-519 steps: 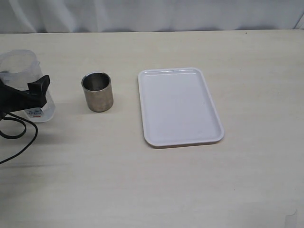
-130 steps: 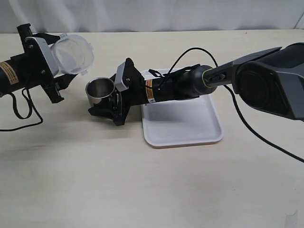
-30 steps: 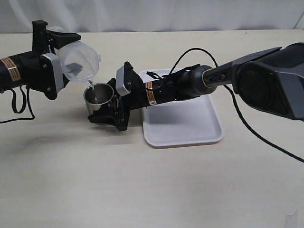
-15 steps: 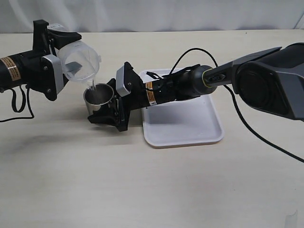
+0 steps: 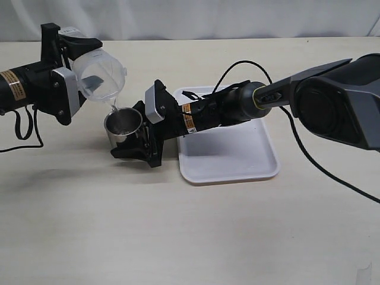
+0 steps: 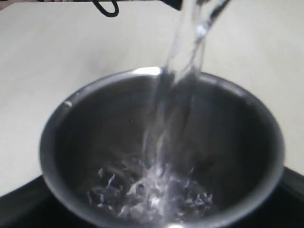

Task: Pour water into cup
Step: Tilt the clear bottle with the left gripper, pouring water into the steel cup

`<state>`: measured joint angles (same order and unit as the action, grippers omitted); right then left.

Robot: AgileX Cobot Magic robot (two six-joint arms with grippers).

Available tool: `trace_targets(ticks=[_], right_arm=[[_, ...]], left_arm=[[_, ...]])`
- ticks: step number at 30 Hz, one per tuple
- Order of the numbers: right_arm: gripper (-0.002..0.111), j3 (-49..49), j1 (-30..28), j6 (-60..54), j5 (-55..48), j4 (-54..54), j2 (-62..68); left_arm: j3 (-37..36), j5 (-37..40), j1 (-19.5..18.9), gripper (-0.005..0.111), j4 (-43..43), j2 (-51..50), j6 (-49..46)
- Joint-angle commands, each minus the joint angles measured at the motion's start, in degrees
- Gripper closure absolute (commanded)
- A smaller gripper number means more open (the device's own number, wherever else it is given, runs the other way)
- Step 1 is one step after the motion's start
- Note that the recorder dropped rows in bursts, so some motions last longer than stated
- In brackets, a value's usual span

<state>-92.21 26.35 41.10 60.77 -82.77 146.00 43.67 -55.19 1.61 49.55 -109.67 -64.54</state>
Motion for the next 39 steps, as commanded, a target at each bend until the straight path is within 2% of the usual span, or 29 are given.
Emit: trace_targets(ticks=[1,39], right_arm=[[0.104,-0.06,-0.25,0.02,1.5,0.47,-0.1],[0.104,-0.06,-0.25,0.02,1.5,0.47,-0.1]], left_arm=[[0.55,-2.52,0.39,0.107,-0.69,0.43,-0.08],[0.55,-6.7,0.39,0.107,-1.27,0.43,-7.77]])
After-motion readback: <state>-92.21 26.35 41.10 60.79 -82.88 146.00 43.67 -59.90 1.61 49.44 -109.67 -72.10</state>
